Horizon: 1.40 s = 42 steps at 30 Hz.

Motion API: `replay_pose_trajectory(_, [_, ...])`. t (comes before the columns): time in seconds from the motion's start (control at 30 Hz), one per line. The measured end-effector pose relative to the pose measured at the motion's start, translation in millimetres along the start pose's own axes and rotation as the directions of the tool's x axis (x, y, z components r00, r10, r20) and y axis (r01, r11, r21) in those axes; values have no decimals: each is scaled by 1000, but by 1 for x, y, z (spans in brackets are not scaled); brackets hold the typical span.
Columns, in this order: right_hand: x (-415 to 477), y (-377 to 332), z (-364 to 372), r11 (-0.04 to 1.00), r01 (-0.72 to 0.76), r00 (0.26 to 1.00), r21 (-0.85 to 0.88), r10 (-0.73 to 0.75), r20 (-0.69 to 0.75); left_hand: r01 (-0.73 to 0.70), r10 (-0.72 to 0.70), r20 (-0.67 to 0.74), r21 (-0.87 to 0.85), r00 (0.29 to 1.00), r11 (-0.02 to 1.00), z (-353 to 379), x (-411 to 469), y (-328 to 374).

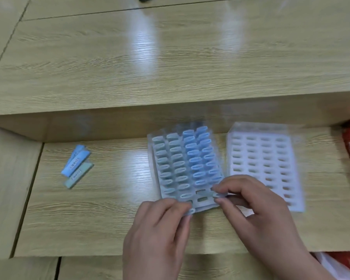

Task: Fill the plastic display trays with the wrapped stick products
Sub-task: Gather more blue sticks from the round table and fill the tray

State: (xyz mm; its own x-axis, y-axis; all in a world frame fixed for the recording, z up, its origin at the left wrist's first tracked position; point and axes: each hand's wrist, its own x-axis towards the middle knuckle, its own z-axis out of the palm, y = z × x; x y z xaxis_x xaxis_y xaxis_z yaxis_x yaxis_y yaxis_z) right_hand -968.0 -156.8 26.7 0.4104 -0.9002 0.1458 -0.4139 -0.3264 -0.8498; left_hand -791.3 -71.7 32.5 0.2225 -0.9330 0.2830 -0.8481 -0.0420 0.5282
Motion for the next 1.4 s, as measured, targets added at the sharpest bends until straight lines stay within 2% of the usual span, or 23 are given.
replay_pose_trajectory(0.2, [2,-2,2,1000,25,1000,-1,-25,7,19,-19,-1,43,1000,999,2,4,1])
replay_pose_trajectory(0.47, [-5,4,8,996,48,998,-79,-45,46,-77,75,21,158,997,984,4,7,-2])
replay_pose_trajectory(0.63, [0,5,9,972,149,988,-181,-138,71,-140,131,56,209,990,968,3,7,0])
replay_pose_trajectory(0.8, [1,8,11,945,224,969,-239,-189,162,-145,146,5,158,989,977,7,4,0])
replay_pose_trajectory(0.97, [-1,15,17,938,206,975,-278,-174,136,-70,76,-83,73,994,995,13,-1,-9])
replay_pose_trajectory(1.13, [-1,16,18,949,193,979,-250,-167,119,-172,176,5,240,984,955,19,-3,-8])
replay_pose_trajectory(1.4, [-5,13,15,962,150,989,-228,-144,45,-56,48,33,338,998,939,17,6,-11])
